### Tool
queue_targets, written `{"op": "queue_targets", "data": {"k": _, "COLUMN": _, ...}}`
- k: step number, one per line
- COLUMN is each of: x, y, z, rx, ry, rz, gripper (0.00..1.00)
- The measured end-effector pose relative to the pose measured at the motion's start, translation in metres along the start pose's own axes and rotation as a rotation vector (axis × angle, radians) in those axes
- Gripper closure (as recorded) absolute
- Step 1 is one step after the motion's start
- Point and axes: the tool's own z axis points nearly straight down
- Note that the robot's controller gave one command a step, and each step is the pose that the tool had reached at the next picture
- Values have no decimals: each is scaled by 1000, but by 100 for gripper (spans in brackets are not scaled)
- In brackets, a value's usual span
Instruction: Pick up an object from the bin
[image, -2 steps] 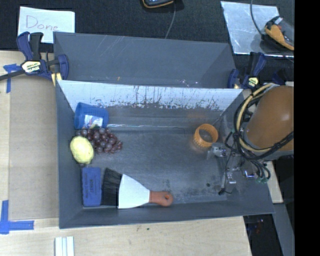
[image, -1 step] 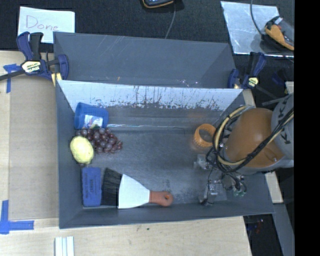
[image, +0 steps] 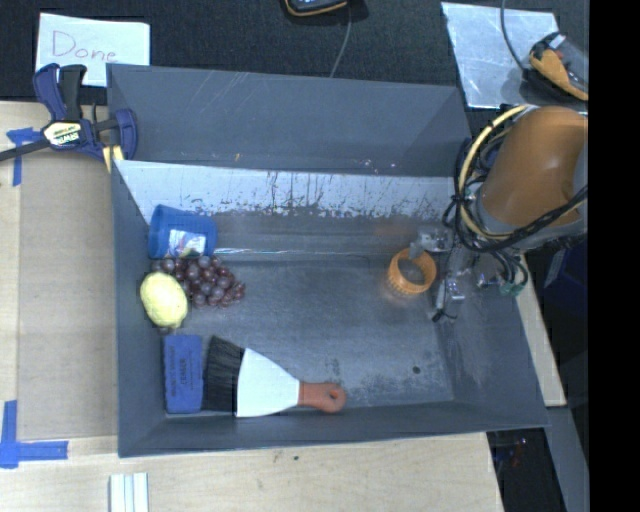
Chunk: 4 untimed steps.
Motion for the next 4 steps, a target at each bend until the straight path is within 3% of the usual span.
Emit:
{"op": "queue_targets", "data": {"k": 1, "x": 58, "y": 14, "z": 36, "rx": -1, "ry": 31, "rz": 404, "gripper": 0}}
{"op": "queue_targets", "data": {"k": 2, "x": -23, "y": -35, "z": 68, "rx": -3, "ry": 4, "rz": 206, "gripper": 0}}
{"op": "queue_targets", "data": {"k": 3, "x": -14, "y": 3, "z": 67, "rx": 0, "ry": 26, "rz": 565, "gripper": 100}}
{"op": "queue_targets", "data": {"k": 4, "x": -14, "y": 3, "z": 67, "rx": 0, "ry": 26, "rz": 564, "gripper": 100}}
